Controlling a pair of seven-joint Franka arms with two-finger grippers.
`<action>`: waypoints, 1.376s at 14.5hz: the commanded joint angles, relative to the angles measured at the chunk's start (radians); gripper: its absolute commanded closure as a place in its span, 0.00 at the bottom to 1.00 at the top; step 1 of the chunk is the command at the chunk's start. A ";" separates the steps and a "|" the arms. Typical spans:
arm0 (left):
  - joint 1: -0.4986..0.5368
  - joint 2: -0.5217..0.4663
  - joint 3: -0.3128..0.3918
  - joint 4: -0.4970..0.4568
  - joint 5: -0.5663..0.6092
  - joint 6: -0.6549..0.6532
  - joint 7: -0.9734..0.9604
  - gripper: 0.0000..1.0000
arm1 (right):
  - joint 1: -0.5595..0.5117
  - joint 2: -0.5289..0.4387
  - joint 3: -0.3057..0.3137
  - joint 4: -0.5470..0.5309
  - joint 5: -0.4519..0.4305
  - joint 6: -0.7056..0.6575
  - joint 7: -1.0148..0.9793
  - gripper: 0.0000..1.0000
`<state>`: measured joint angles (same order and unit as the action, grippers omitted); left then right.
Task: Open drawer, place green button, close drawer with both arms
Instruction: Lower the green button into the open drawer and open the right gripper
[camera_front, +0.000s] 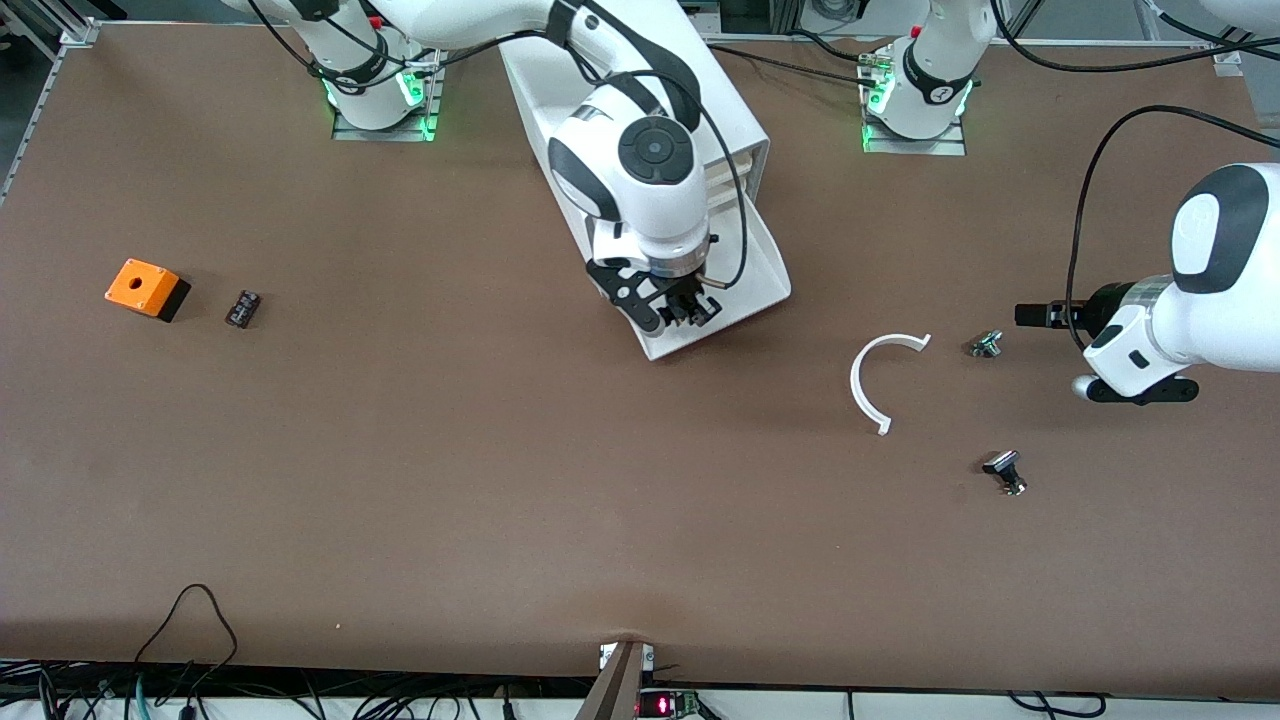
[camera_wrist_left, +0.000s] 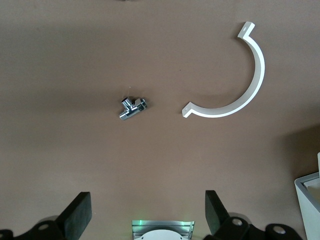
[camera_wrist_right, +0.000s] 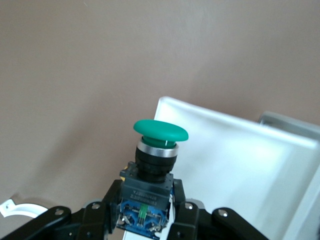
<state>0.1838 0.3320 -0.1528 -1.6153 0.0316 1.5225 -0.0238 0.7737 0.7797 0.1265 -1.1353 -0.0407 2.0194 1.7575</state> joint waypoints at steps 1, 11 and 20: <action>0.020 -0.036 -0.002 -0.015 0.025 -0.025 -0.018 0.00 | 0.035 0.053 -0.010 0.048 -0.016 0.022 0.101 1.00; 0.016 -0.152 -0.024 -0.005 0.019 -0.018 -0.024 0.00 | 0.075 0.127 -0.008 0.042 -0.008 0.090 0.232 0.97; -0.035 -0.113 -0.117 -0.095 0.011 0.085 -0.133 0.00 | 0.081 0.116 -0.015 0.046 -0.015 0.073 0.243 0.01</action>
<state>0.1541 0.2130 -0.2683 -1.6707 0.0335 1.5724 -0.1551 0.8508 0.8961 0.1214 -1.1172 -0.0409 2.1183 1.9825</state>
